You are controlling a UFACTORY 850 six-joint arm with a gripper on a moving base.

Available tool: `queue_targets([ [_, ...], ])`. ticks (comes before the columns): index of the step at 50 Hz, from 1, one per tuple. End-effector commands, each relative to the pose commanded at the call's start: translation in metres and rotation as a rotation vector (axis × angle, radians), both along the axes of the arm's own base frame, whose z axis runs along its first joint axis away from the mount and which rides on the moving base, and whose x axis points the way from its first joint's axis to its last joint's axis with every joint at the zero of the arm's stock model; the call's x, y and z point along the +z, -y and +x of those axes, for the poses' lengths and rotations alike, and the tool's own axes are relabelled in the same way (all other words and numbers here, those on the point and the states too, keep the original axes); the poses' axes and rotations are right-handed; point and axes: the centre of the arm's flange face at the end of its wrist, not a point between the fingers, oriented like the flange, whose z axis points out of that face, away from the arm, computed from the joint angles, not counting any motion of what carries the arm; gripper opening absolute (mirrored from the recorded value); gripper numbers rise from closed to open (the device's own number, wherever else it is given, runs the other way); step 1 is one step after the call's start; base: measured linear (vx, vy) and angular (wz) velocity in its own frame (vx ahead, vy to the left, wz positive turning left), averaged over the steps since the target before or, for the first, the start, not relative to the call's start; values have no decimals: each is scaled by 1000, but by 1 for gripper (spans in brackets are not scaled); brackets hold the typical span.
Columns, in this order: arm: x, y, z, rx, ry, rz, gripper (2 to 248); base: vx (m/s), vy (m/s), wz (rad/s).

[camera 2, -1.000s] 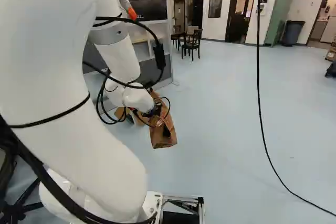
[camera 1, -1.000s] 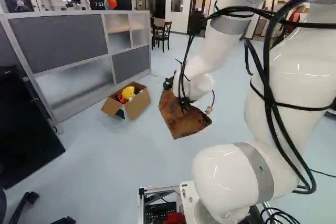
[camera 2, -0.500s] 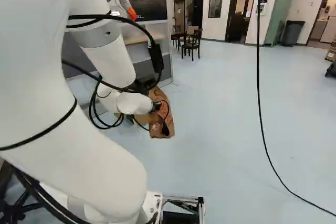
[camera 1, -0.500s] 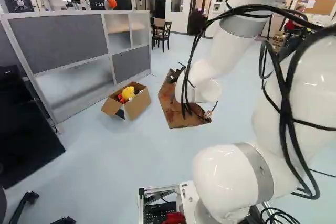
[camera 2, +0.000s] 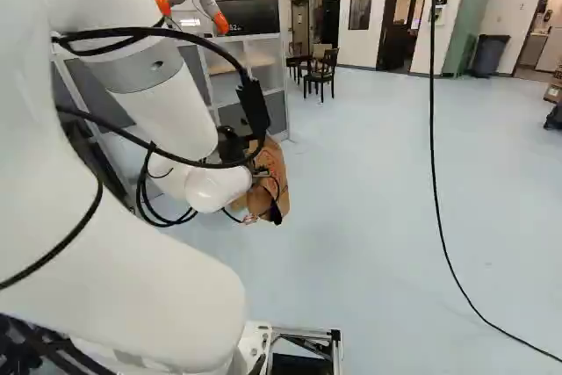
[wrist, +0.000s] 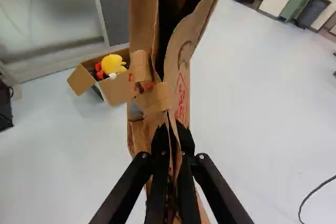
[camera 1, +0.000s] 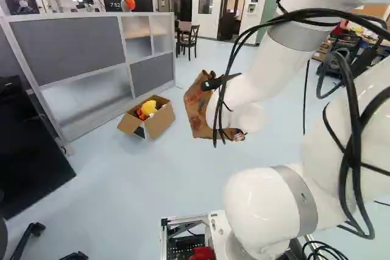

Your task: Pick up the grocery bag from the ground

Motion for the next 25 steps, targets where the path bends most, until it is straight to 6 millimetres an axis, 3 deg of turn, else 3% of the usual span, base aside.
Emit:
queue_targets([
  [25, 6, 1, -18, -45, 111, 96, 21, 0, 0, 0],
])
